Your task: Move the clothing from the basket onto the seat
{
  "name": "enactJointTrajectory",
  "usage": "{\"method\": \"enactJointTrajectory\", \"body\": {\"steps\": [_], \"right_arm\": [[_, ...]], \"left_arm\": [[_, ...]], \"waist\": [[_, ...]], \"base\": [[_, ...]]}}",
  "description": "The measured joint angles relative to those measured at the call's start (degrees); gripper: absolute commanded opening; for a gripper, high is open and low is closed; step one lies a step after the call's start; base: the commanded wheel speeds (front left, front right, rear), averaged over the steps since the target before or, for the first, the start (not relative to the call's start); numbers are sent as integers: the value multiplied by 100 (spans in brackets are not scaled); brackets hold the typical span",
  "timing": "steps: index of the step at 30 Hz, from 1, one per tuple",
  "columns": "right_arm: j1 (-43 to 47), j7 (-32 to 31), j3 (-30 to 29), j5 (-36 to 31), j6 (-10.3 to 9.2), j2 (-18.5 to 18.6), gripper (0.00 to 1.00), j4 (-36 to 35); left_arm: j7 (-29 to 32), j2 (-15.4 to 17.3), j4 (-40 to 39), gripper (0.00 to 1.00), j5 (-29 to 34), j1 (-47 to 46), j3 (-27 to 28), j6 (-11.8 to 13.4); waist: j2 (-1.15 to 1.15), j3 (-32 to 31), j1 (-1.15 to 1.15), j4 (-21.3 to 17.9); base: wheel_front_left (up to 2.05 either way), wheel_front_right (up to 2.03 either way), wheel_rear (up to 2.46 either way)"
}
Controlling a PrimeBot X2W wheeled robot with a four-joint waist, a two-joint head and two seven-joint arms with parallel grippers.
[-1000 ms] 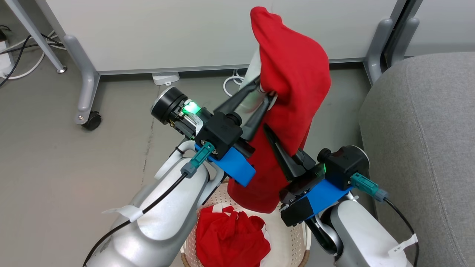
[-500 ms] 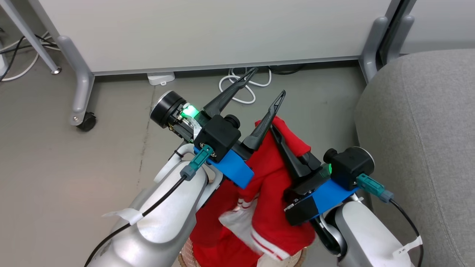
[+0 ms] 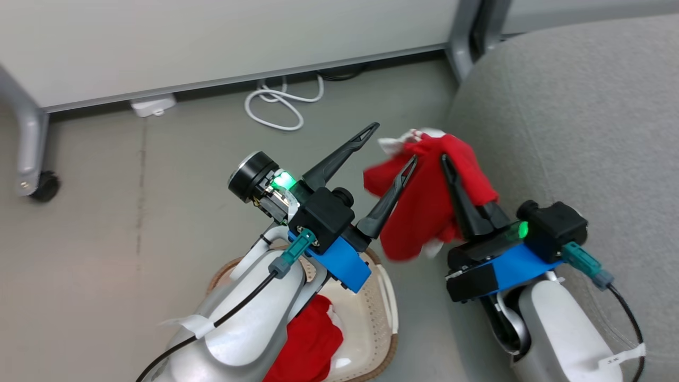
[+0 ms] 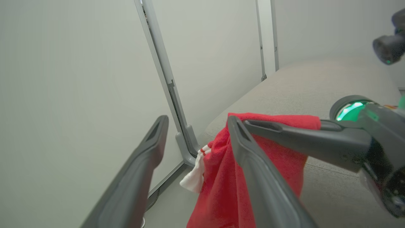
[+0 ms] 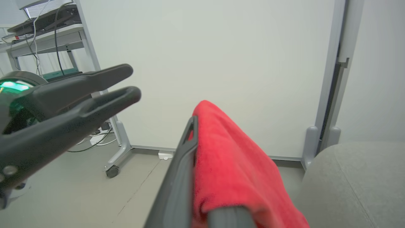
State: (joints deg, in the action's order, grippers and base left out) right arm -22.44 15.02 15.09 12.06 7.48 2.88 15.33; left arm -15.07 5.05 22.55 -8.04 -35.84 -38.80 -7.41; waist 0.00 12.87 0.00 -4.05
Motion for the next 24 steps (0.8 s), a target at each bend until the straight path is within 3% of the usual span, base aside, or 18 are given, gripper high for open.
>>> {"method": "enactJointTrajectory", "body": {"steps": [16, 24], "right_arm": [[481, 1, -973, -235, 0, 3, 0, -458], [583, 0, -1149, -231, 0, 2, 0, -639]], "left_arm": [[0, 90, -33, 100, -4, -18, -435, -1], [0, 86, -65, 100, -22, -50, -445, -1]], "waist": [[0, 260, 0, -1166], [0, 313, 0, -1275]], "base": [[0, 0, 0], [0, 0, 0]]}}
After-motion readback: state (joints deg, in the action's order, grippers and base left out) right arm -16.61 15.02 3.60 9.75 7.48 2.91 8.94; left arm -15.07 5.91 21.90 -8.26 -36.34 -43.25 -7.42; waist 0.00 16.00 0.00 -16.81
